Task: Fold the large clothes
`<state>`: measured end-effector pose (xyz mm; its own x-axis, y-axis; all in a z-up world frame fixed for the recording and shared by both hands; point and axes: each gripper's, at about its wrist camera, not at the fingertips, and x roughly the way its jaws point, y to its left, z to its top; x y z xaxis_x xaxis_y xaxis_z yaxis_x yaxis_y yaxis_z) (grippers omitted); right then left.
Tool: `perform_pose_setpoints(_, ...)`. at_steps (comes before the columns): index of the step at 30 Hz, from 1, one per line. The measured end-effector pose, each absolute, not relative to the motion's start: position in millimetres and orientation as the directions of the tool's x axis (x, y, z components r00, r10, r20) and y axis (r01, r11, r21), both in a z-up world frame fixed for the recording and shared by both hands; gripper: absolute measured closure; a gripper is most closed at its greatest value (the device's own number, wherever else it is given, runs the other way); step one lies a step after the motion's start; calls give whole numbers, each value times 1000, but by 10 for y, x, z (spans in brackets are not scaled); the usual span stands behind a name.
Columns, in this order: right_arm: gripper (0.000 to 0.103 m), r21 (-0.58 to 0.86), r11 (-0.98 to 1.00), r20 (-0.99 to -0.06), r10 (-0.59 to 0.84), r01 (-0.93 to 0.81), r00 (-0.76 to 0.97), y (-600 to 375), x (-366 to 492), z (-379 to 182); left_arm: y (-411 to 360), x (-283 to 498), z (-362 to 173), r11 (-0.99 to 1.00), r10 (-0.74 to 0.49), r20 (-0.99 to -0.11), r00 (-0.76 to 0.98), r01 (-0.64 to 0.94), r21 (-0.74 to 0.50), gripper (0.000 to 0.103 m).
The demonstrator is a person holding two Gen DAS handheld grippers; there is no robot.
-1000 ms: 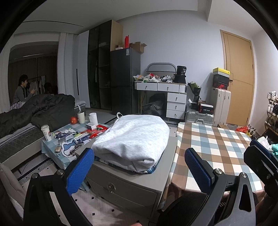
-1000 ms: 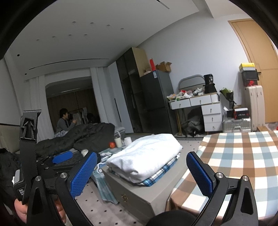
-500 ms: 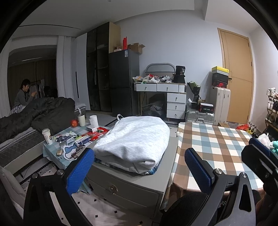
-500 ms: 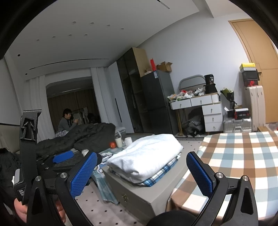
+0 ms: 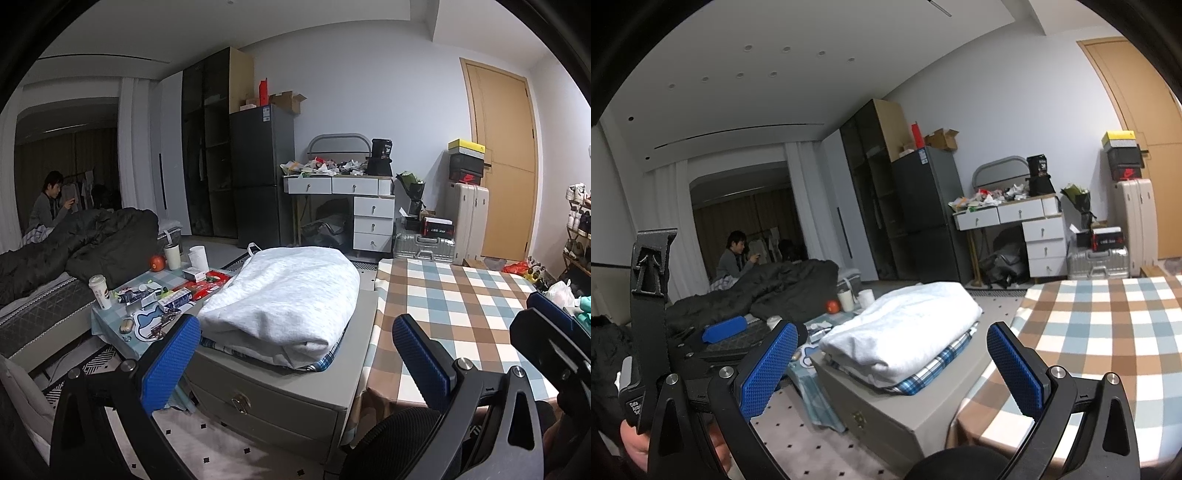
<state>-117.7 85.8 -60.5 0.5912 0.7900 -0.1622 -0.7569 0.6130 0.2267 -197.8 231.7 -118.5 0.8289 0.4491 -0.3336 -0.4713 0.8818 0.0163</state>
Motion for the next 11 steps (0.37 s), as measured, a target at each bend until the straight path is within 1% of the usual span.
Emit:
perform_pose_setpoints(8, 0, 234, 617, -157, 787, -752, 597, 799, -1156, -647, 2255, -1971, -1198, 886, 446, -340, 828, -463, 34, 1)
perform_pose_setpoints(11, 0, 247, 621, -158, 783, -744, 601, 762, -1137, -671, 2191, -2011, -1196, 892, 437, -311, 844, -450, 30, 1)
